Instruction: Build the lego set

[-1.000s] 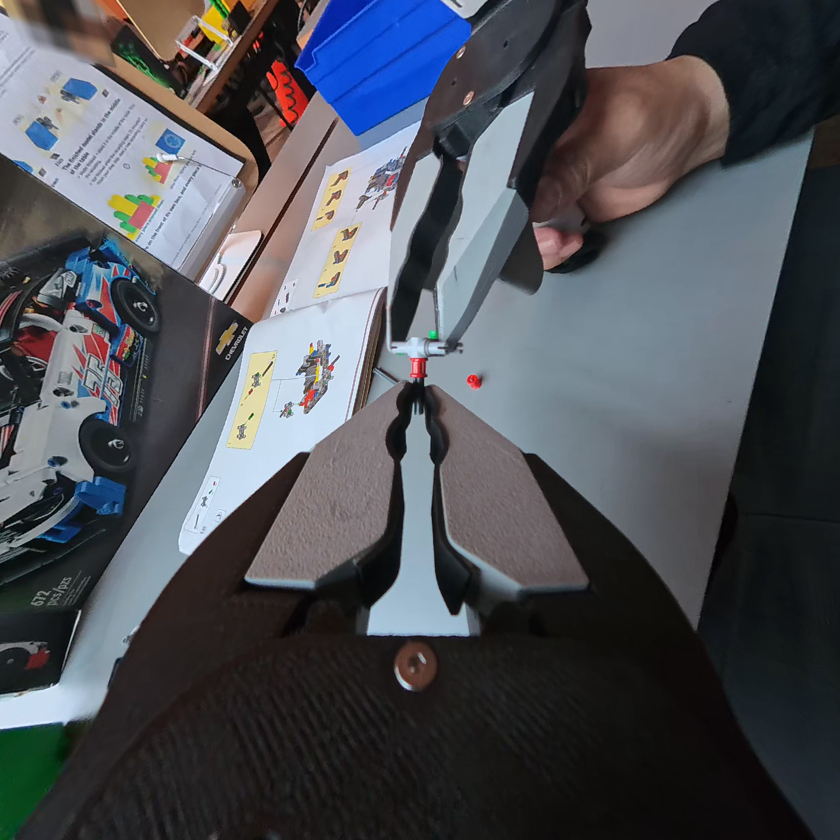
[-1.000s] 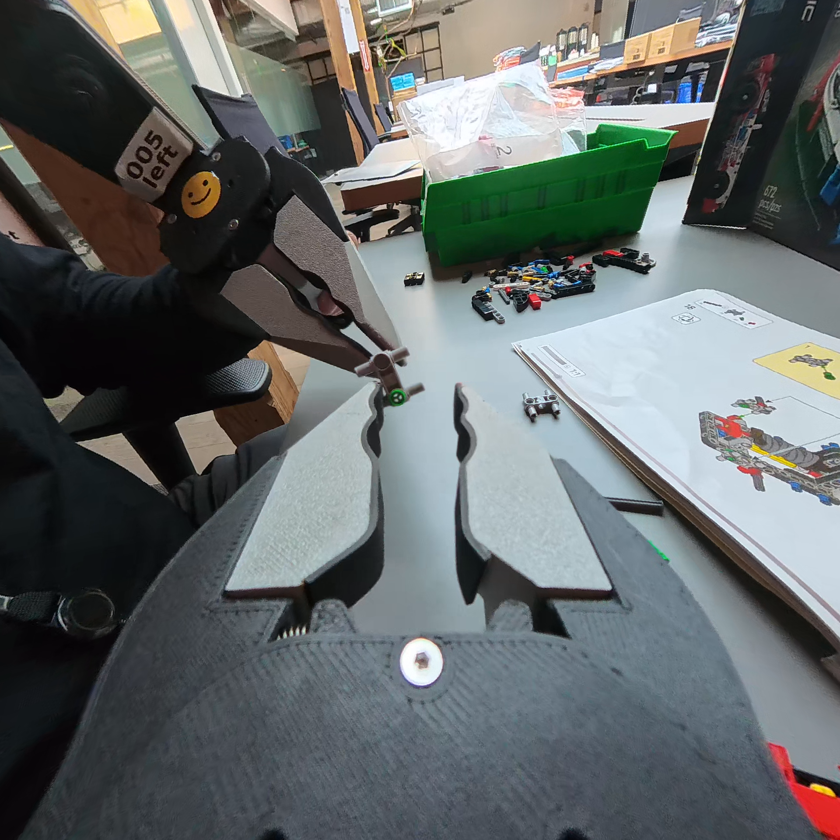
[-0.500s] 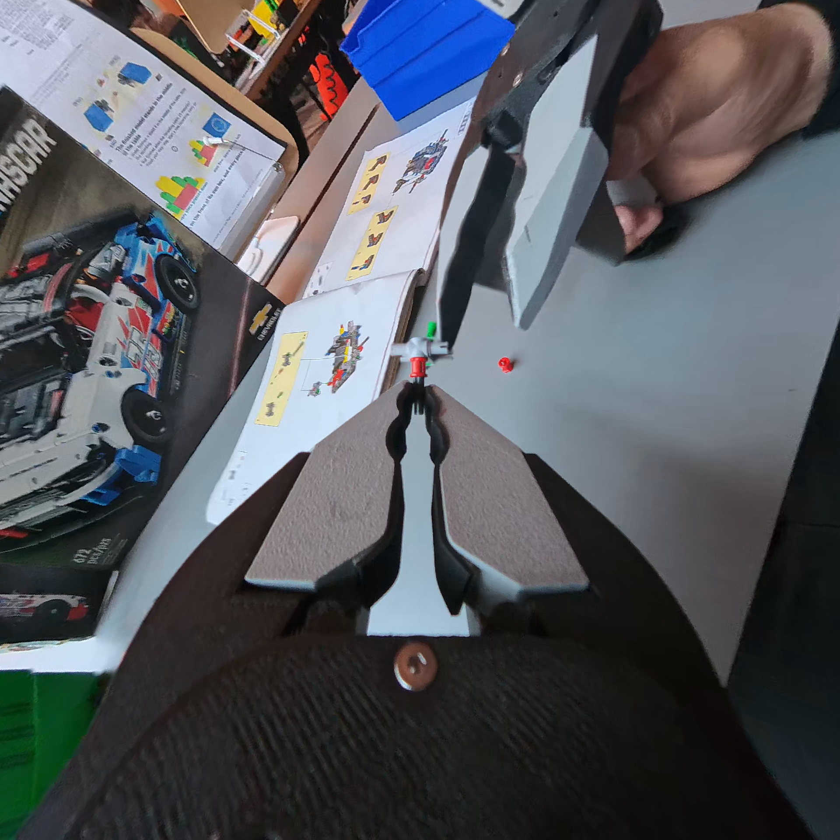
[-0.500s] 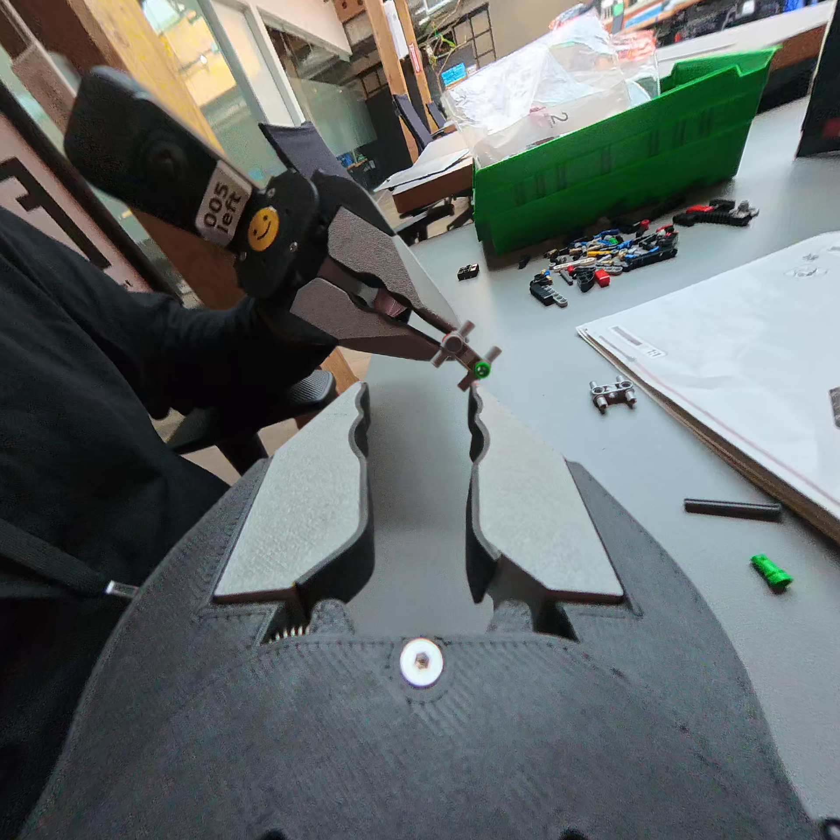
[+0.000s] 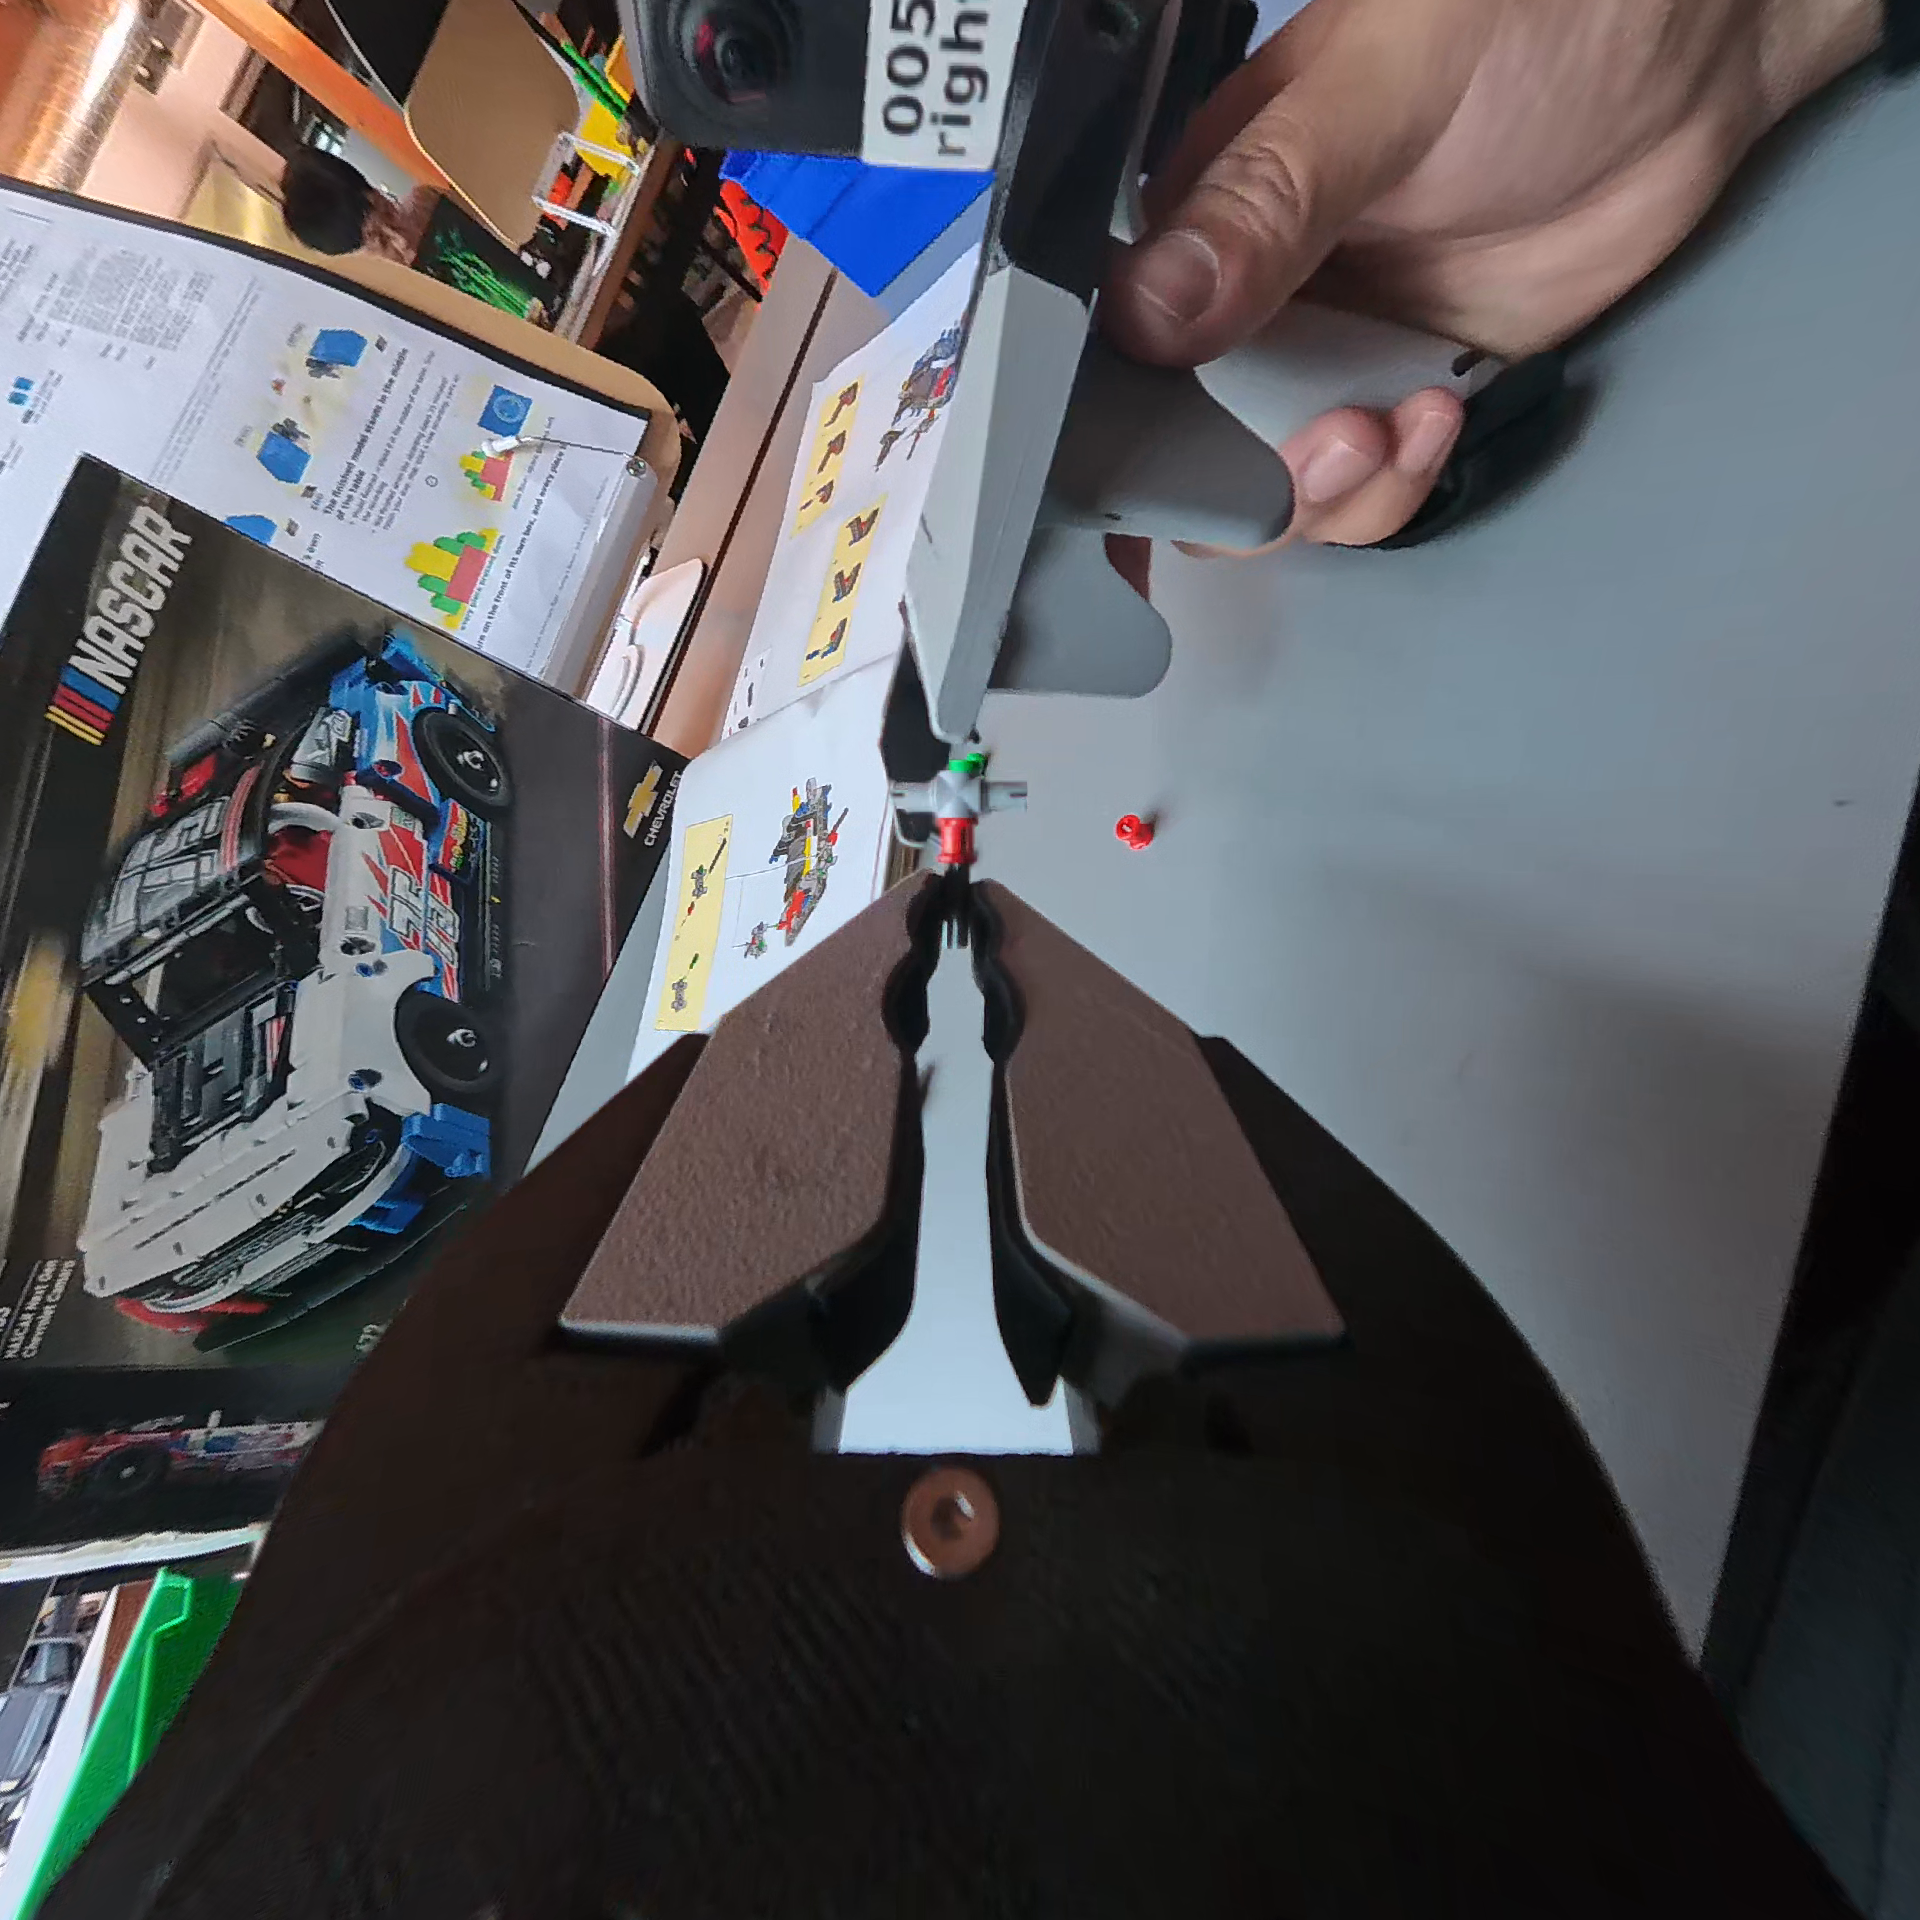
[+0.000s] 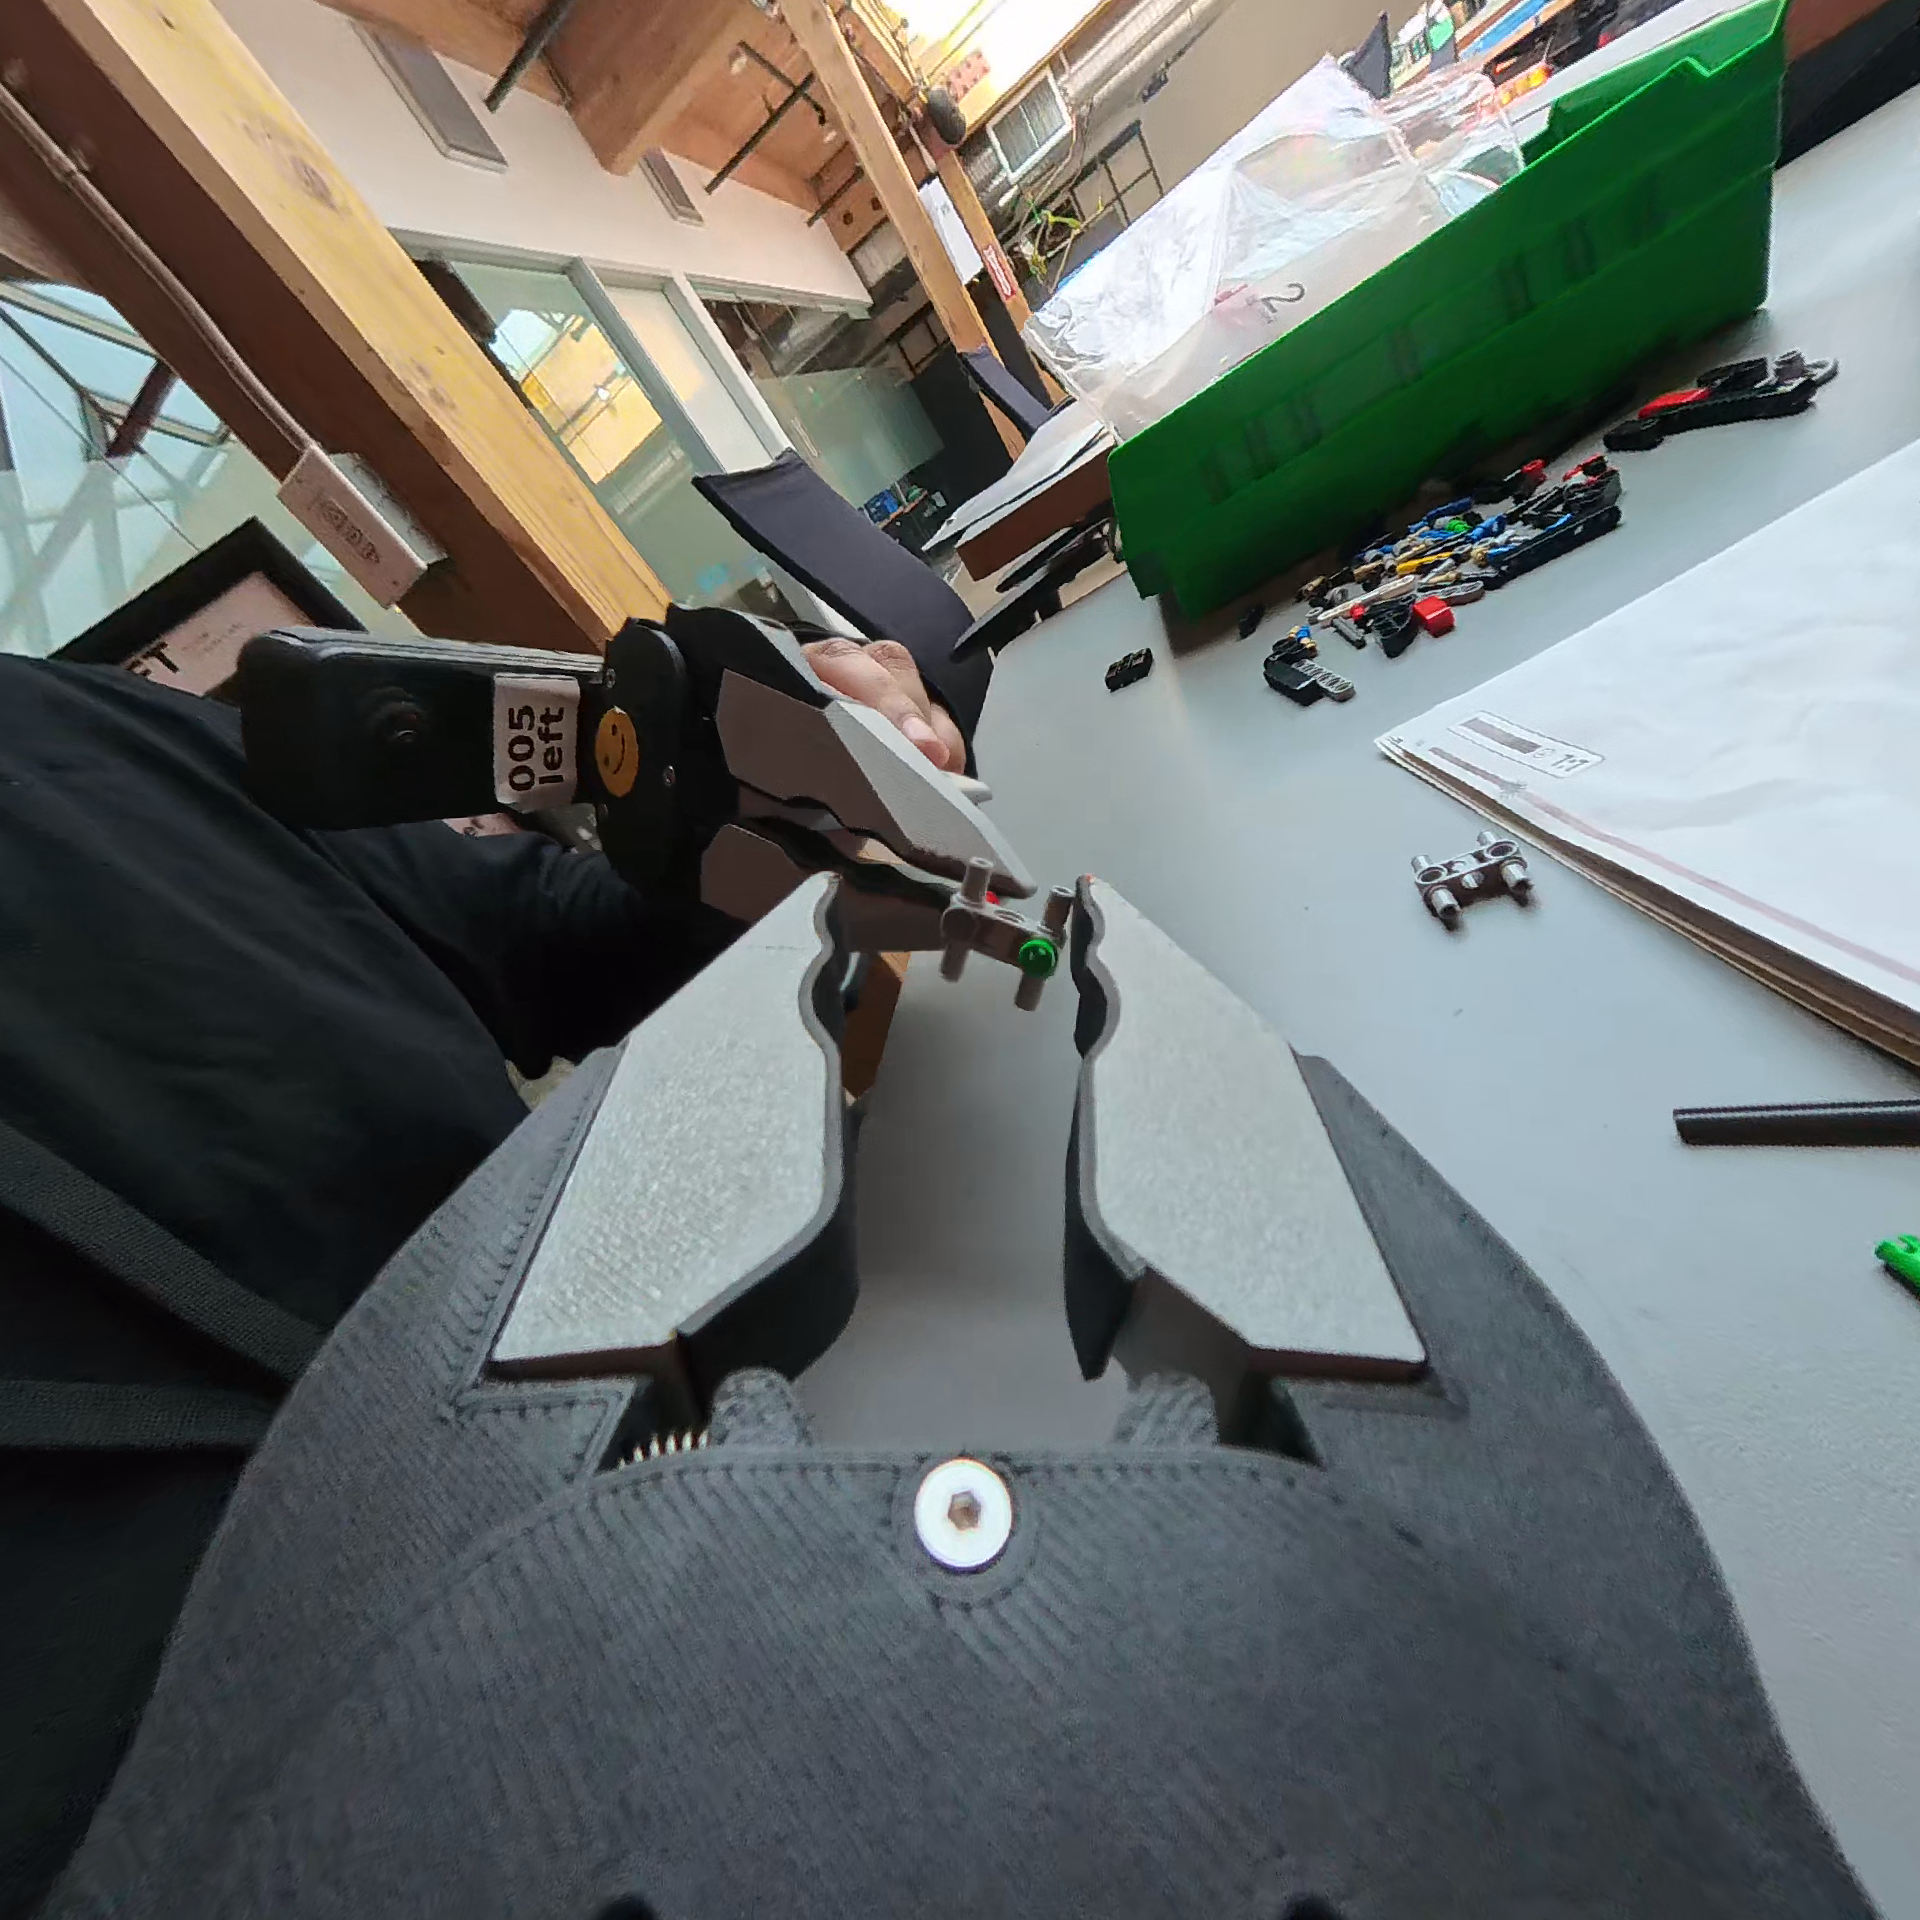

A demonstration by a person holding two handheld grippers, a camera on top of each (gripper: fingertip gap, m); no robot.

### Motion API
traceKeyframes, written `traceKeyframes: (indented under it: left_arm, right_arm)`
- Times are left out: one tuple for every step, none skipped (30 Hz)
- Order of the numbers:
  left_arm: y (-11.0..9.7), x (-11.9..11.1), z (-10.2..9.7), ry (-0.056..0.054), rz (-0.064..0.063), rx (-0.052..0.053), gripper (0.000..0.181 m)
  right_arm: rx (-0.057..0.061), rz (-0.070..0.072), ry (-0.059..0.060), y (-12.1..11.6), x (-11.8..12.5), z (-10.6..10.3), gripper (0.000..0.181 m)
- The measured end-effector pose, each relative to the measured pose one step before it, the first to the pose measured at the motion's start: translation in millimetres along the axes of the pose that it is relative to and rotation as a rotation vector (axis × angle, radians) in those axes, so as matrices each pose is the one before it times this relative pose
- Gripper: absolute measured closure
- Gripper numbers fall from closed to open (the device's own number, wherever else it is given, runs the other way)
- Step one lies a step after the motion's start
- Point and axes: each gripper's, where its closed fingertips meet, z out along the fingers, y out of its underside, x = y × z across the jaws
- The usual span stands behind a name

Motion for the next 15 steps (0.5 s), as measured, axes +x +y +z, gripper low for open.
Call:
traceKeyframes:
  left_arm:
    - [1.19,2.55,1.07,0.0124,0.0009,0.0009,0.179]
    - [1.70,4.27,1.30,0.0235,0.0059,-0.0020,0.179]
    - [2.92,4.65,1.62,0.0262,0.0071,-0.0102,0.179]
    - [3.83,4.76,2.04,0.0272,0.0093,-0.0153,0.179]
    - [4.84,4.52,2.46,0.0278,0.0100,-0.0184,0.179]
    - [6.39,5.50,2.83,0.0373,0.0060,-0.0242,0.179]
    - [7.69,4.72,2.69,0.0378,-0.0049,-0.0334,0.179]
    - [7.17,5.80,2.16,0.0486,-0.0159,-0.0311,0.179]
    - [5.10,5.79,1.19,0.0506,-0.0249,-0.0225,0.179]
    - [2.48,3.25,0.45,0.0347,-0.0335,-0.0080,0.179]
    - [0.49,1.96,0.02,0.0254,-0.0386,0.0021,0.179]
    - [-0.41,1.79,0.03,0.0227,-0.0391,0.0062,0.179]
    - [-0.29,1.77,0.57,0.0181,-0.0335,0.0061,0.179]
    - [0.46,-0.52,1.29,0.0015,-0.0284,0.0046,0.179]
    - [1.48,-2.17,2.00,-0.0113,-0.0272,0.0006,0.179]
  right_arm:
    - [-0.0065,-0.0118,0.0090,0.54,0.62,-0.03,0.144]
    - [-0.0108,-0.0127,0.0119,1.09,0.94,0.15,0.147]
    - [-0.0181,-0.0098,0.0178,2.22,1.89,0.33,0.149]
    - [-0.0202,-0.0089,0.0132,2.51,1.06,0.66,0.151]
    - [-0.0146,-0.0112,0.0069,1.88,0.01,0.67,0.151]
    - [-0.0032,-0.0126,0.0086,0.35,-0.05,0.08,0.151]
    - [0.0017,-0.0133,0.0048,-0.15,-0.60,-0.20,0.149]
    - [-0.0008,-0.0147,0.0045,0.11,-0.58,-0.62,0.148]
    - [-0.0027,-0.0168,0.0108,0.21,0.23,-0.74,0.147]
    - [-0.0027,-0.0196,0.0129,0.09,0.69,-1.00,0.147]
    - [0.0001,-0.0230,0.0132,-0.32,0.50,-1.08,0.147]
    - [0.0012,-0.0249,0.0176,-0.48,1.16,-1.23,0.147]
    - [-0.0006,-0.0263,0.0206,-0.43,1.60,-1.13,0.148]
    - [-0.0013,-0.0283,0.0257,-0.23,2.30,-1.39,0.149]
    - [0.0012,-0.0302,0.0320,-0.64,2.94,-1.46,0.150]
